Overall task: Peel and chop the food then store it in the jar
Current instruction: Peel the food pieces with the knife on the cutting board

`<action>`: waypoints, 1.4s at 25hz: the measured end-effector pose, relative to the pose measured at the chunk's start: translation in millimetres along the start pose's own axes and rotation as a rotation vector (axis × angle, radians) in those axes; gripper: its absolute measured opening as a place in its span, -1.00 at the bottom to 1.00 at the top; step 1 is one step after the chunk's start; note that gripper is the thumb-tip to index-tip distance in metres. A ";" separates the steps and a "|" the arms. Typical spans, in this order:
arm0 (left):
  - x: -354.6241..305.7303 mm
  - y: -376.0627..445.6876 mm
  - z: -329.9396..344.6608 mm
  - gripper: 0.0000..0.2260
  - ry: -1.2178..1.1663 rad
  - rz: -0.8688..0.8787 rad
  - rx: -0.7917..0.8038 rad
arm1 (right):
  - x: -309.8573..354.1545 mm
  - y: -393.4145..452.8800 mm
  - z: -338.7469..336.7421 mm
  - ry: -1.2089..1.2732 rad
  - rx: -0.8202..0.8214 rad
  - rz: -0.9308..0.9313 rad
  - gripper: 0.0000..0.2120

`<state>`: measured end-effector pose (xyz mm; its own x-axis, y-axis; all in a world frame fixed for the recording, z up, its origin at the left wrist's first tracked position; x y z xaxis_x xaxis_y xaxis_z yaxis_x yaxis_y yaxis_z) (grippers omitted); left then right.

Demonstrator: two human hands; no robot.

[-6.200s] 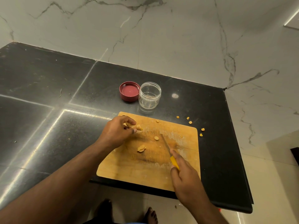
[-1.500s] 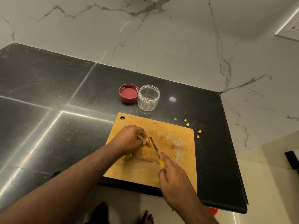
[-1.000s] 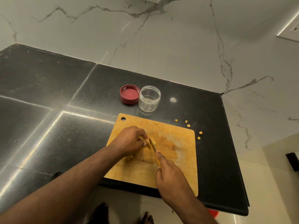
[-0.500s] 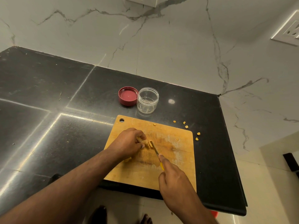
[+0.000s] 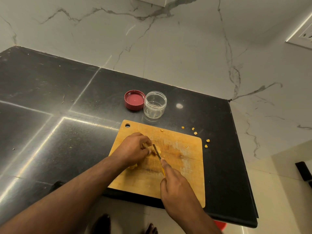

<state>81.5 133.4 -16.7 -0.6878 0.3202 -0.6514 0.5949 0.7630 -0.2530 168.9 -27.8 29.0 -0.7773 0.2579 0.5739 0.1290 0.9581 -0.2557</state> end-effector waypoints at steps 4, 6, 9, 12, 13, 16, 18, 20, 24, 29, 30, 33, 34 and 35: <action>0.6 0.9 -0.2 -0.72 0.007 0.000 -0.002 | 1.5 3.6 5.8 -0.047 -0.008 0.008 -0.49; 1.7 1.4 -0.2 -0.73 0.006 -0.001 -0.001 | 2.1 4.3 7.4 -0.061 -0.013 0.010 -0.49; 1.8 2.2 0.0 -0.73 0.009 0.001 -0.002 | 2.2 5.5 7.9 -0.059 -0.014 0.026 -0.49; 0.5 2.4 -0.1 -0.73 0.012 0.003 -0.002 | 2.5 5.6 8.8 -0.062 0.013 0.033 -0.49; 0.7 2.2 -0.2 -0.73 0.013 0.003 -0.002 | 2.5 5.9 8.6 -0.068 0.020 0.037 -0.49; 0.9 2.3 -0.6 -0.74 0.011 0.006 -0.002 | 2.8 7.6 8.8 -0.086 0.037 0.045 -0.48; 0.2 2.2 -0.9 -0.74 0.011 0.009 -0.001 | 2.1 9.1 9.2 -0.106 0.052 0.055 -0.47; -0.1 3.1 -0.8 -0.74 0.012 0.014 -0.001 | 1.7 11.8 10.4 -0.126 0.076 0.056 -0.45; -1.0 3.5 -1.3 -0.75 0.013 0.006 -0.013 | 3.6 14.1 11.4 -0.146 0.113 0.051 -0.43; -1.6 4.5 -1.3 -0.73 0.026 0.018 -0.007 | 0.9 5.5 10.0 -0.130 0.129 0.059 -0.43; -1.5 4.9 -1.2 -0.73 0.030 0.024 -0.004 | 0.6 9.9 9.7 -0.137 0.133 0.059 -0.43; -0.9 5.2 -0.2 -0.72 0.039 0.030 0.003 | 0.6 24.7 12.2 -0.154 0.156 0.070 -0.44; -1.0 4.8 -0.9 -0.72 0.038 0.026 -0.005 | 1.5 25.3 13.0 -0.151 0.157 0.071 -0.44; -1.0 4.6 -1.6 -0.72 0.040 0.024 -0.014 | 1.6 24.4 13.5 -0.140 0.156 0.072 -0.44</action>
<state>84.3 137.4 -16.1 -0.6897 0.3607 -0.6279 0.6058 0.7624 -0.2275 162.5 -5.8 13.2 -0.8491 0.2945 0.4386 0.0988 0.9041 -0.4157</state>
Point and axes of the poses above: each hand's wrist, its own y-axis towards the middle knuckle, its own z-axis out of the palm, x = y × z, the point moved 8 cm from there along y, towards the middle knuckle, and after that the axes turned 5 degrees about x, right-handed, at the moved point
